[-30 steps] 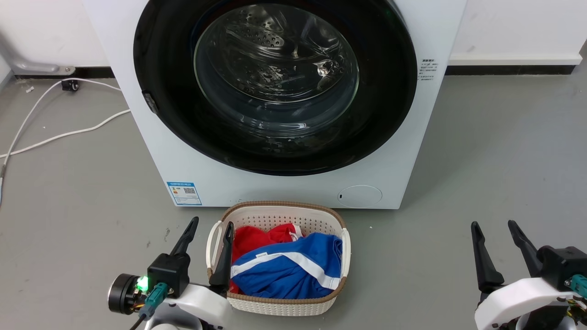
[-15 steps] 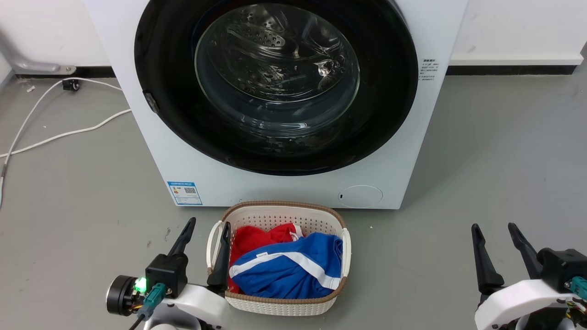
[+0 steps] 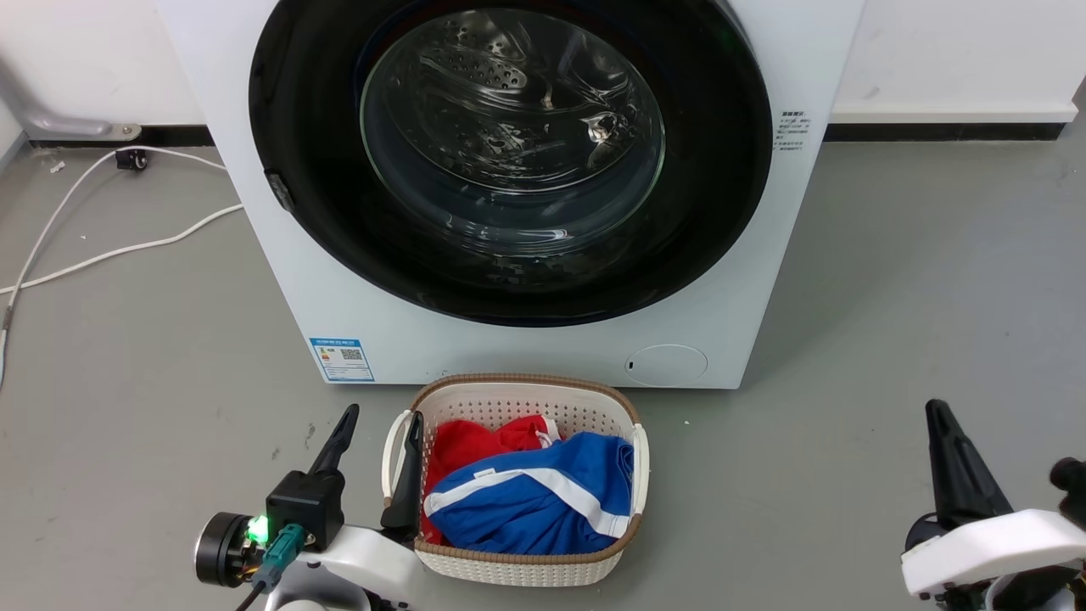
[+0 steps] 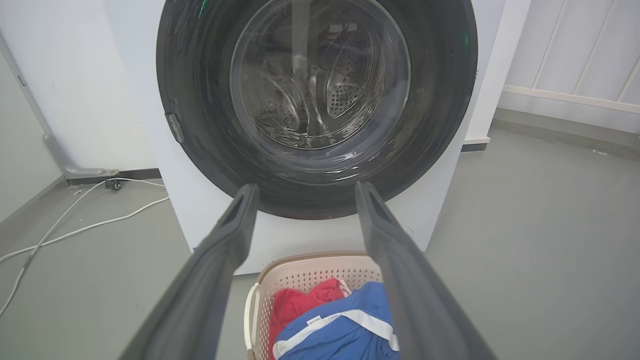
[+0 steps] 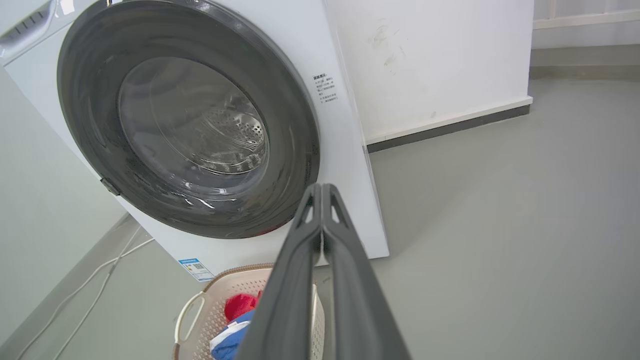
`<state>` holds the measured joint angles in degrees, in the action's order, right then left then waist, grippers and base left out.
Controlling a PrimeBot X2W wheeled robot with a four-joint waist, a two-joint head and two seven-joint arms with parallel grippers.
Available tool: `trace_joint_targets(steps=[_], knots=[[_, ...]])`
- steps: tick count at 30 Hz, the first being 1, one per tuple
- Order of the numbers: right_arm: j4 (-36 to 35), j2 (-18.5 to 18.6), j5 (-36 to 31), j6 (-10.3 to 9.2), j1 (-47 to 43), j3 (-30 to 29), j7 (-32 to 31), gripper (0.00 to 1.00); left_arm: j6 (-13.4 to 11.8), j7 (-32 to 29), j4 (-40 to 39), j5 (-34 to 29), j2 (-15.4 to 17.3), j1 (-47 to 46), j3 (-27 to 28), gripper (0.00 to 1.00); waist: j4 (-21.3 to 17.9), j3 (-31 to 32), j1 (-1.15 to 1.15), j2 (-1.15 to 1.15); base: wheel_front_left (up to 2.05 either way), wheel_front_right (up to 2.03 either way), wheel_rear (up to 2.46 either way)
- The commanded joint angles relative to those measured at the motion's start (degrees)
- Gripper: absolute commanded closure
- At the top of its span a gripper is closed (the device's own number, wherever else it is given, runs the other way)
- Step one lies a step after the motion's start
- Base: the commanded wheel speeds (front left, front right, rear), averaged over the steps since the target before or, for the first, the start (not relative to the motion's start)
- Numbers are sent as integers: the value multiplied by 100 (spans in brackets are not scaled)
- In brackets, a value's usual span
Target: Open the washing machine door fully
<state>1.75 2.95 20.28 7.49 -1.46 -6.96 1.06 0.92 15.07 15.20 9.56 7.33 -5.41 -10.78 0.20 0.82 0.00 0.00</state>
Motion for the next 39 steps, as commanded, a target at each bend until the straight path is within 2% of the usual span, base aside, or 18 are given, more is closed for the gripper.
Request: trace_joint_targets(steps=[1, 6, 7, 12, 15, 19, 29, 39], knots=[[4, -12, 352, 1, 80, -42, 62, 100, -30, 14, 1, -3, -1, -39, 13, 0, 5, 3, 0, 0, 0, 0, 0], [82, -11, 2116, 1, 189, -195, 131, 100, -43, 14, -17, -26, -3, -40, 3, 0, 3, -8, 0, 0, 0, 0, 0], [82, -11, 2116, 1, 189, -195, 131, 100, -43, 14, -17, -26, -3, -40, 3, 0, 3, -8, 0, 0, 0, 0, 0], [304, -8, 4488, 1, 374, -321, 8, 100, -39, 14, -18, -14, -1, -40, 9, 0, -15, -46, 0, 0, 0, 0, 0], [508, -7, 5635, 1, 542, -449, -115, 100, -45, 14, -55, 0, 7, -62, 43, 0, -42, -121, 0, 0, 0, 0, 0], [861, -8, 6508, 1, 943, -738, -361, 100, -82, 14, -139, 25, -1, -136, 113, 0, -82, -329, 0, 0, 0, 0, 0], [1988, 598, 7304, 1, 2697, -1054, -915, 100, -63, 14, -412, 17, -39, -660, 218, 0, -72, -1200, 0, 0, 0, 0, 0], [3570, 1443, 7455, 1, 4774, -483, -1789, 100, -50, 14, -720, -10, -124, -1217, 276, 0, 72, -2110, 0, 0, 0, 0, 0]])
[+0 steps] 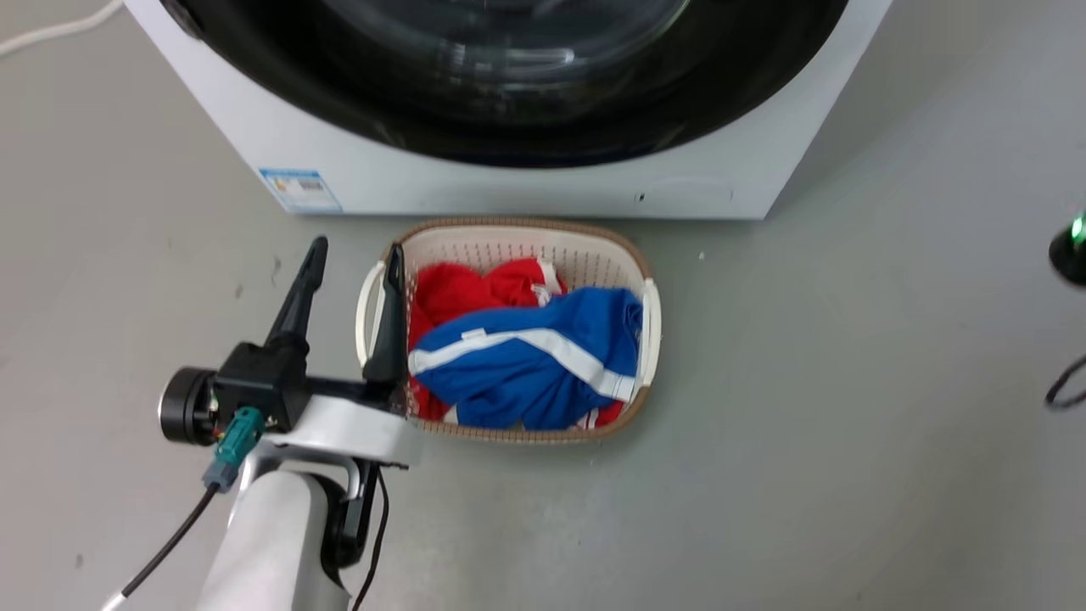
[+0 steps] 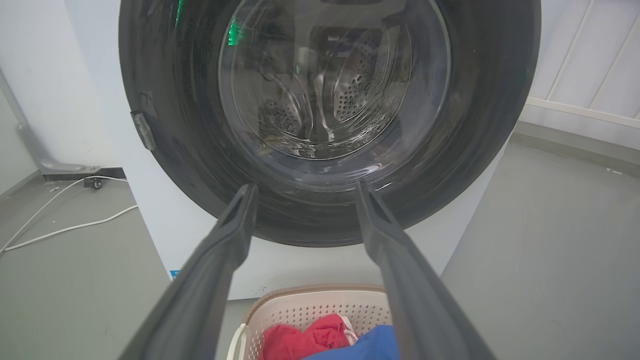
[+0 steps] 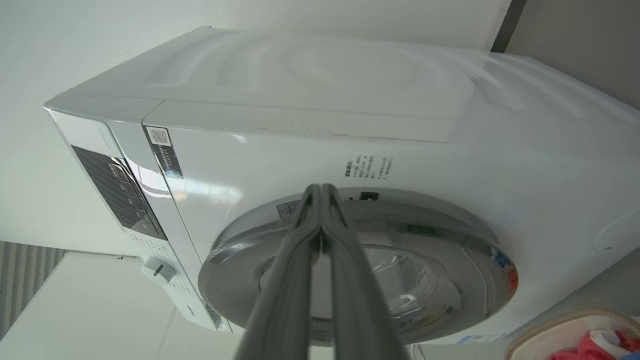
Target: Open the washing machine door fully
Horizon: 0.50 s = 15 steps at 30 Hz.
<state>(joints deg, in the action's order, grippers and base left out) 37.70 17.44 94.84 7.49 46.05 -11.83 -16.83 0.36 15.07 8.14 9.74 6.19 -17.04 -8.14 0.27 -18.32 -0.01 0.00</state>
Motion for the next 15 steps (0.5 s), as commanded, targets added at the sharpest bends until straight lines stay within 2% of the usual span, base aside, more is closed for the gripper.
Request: trace_joint_targets(steps=[1, 8, 15], knots=[[148, 63, -30, 1, 238, 98, -98, 100, 7, 14, -40, -44, -21, -104, 7, 0, 81, -271, 1, 0, 0, 0, 0], [1055, 384, -376, 1, 1627, 797, -781, 100, 19, 14, -207, -115, -58, -363, -43, 0, 166, -684, 1, 0, 0, 0, 0], [1608, 296, -726, 1, 2729, 1293, -1247, 100, 45, 14, -320, -211, -79, -563, -120, 0, 237, -1003, 1, 0, 0, 0, 0]])
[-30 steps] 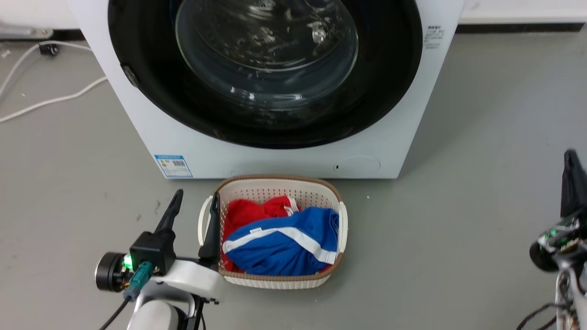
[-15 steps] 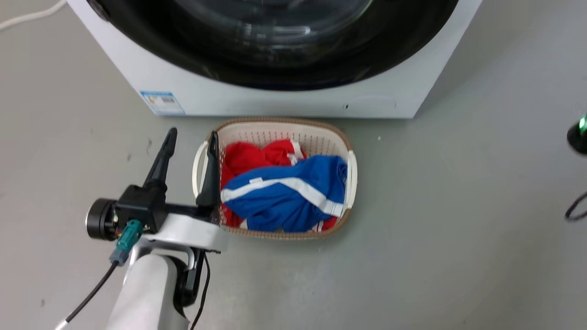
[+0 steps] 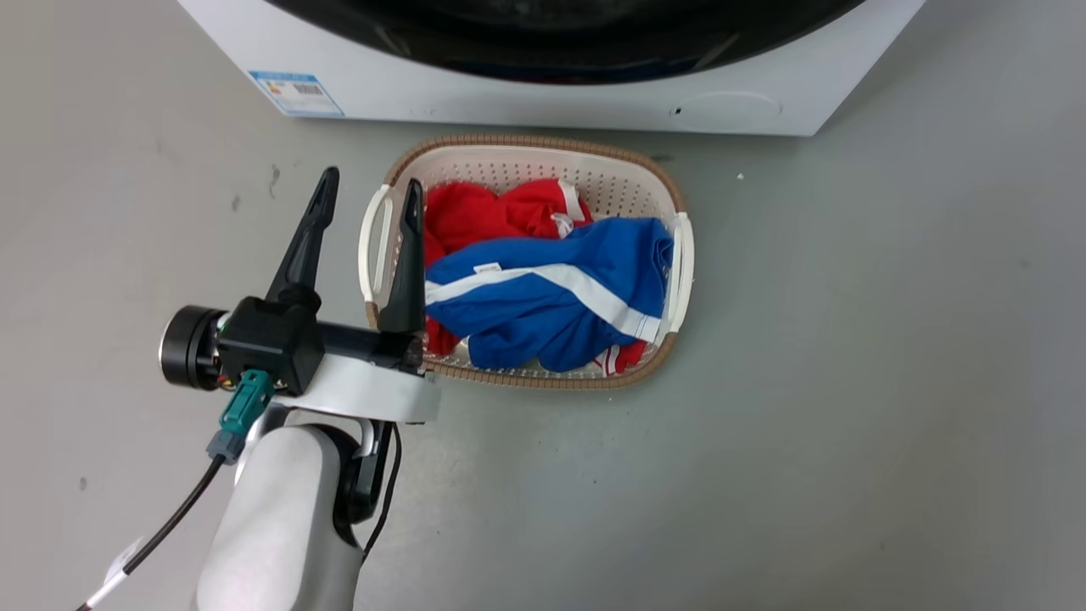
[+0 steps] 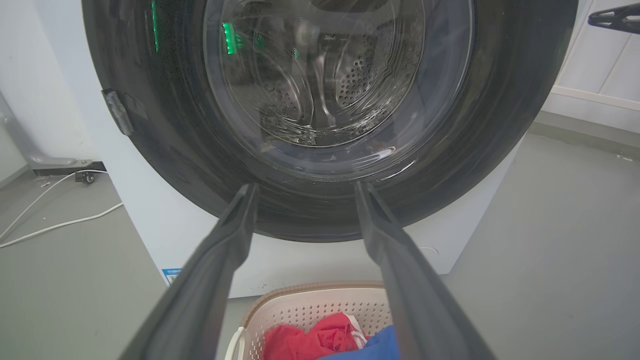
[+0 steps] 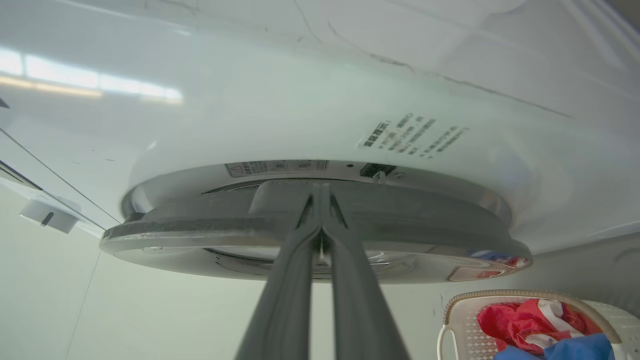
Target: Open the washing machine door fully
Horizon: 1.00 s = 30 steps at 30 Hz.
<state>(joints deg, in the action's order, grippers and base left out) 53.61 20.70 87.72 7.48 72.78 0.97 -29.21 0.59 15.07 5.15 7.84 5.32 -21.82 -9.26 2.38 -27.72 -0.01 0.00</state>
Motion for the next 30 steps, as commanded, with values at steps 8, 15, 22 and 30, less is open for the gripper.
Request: trace_joint_targets(steps=[8, 15, 22, 30], knots=[[282, -157, -328, 3, 825, 326, -269, 100, 34, 14, -105, -67, -45, -226, -66, 0, 119, -318, 1, 0, 0, 0, 0], [377, -227, -452, 3, 952, 470, -528, 100, 31, 14, -96, -95, -83, -245, -56, 0, 153, -367, 1, 0, 0, 0, 0], [211, -164, -454, 3, 646, 544, -984, 100, 51, 14, -24, -108, -99, -212, -44, 0, 112, -252, 1, 0, 0, 0, 0], [-105, -116, -388, 3, 11, 633, -1596, 100, 95, 14, 173, -102, -101, 18, -53, 0, 18, 187, 1, 0, 0, 0, 0]])
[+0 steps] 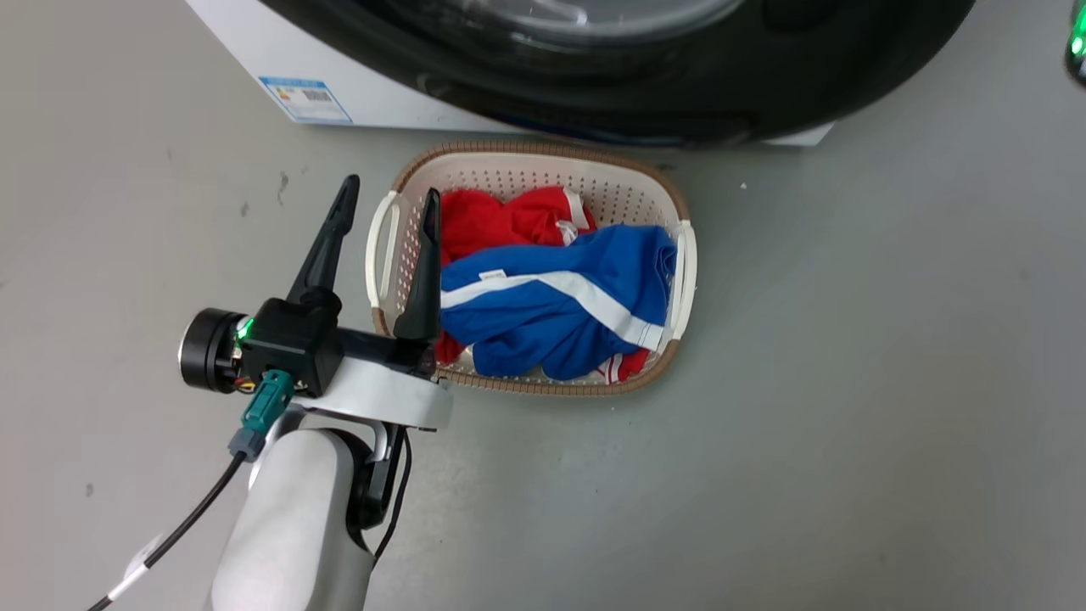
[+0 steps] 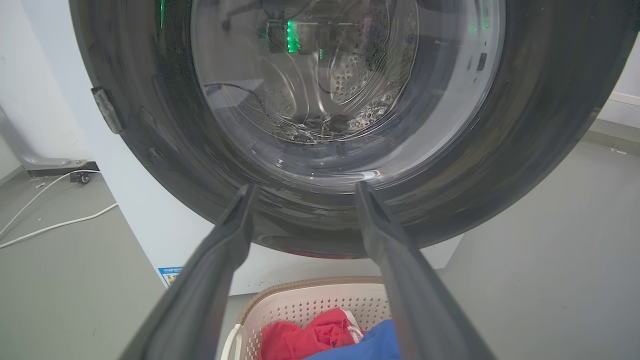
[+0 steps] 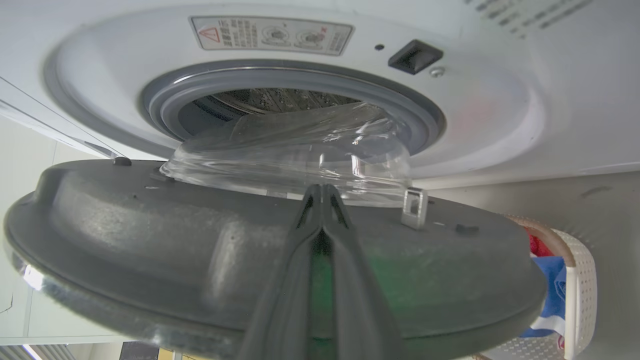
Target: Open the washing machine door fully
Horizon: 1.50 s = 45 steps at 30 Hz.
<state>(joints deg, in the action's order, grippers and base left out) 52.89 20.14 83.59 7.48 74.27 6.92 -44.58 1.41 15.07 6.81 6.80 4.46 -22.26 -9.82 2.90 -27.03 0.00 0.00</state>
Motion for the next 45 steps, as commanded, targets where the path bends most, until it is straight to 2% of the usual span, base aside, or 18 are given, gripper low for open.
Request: trace_joint_targets(steps=[1, 19, 27, 38, 45], knots=[[-33, -60, 25, 3, -137, 38, -59, 100, 12, 14, 7, 2, -14, 62, 3, 0, -34, 119, 0, 0, 0, 0, 0], [-1511, -422, 168, 3, -2235, 234, -786, 100, 99, 14, 373, 142, -33, 798, -122, 0, -50, 1261, 0, 0, 0, 0, 0], [-2100, -808, 245, 3, -3230, 384, -941, 100, 97, 14, 552, 215, -40, 1070, -149, 0, 51, 1752, 0, 0, 0, 0, 0], [-2730, -1406, 160, 3, -4263, 699, -919, 100, 143, 14, 771, 334, -43, 1359, -229, 0, 222, 2239, 0, 0, 0, 0, 0], [-2997, -1629, 75, 3, -4632, 853, -670, 100, 116, 13, 837, 362, -8, 1427, -203, 0, 268, 2406, 0, 0, 0, 0, 0]])
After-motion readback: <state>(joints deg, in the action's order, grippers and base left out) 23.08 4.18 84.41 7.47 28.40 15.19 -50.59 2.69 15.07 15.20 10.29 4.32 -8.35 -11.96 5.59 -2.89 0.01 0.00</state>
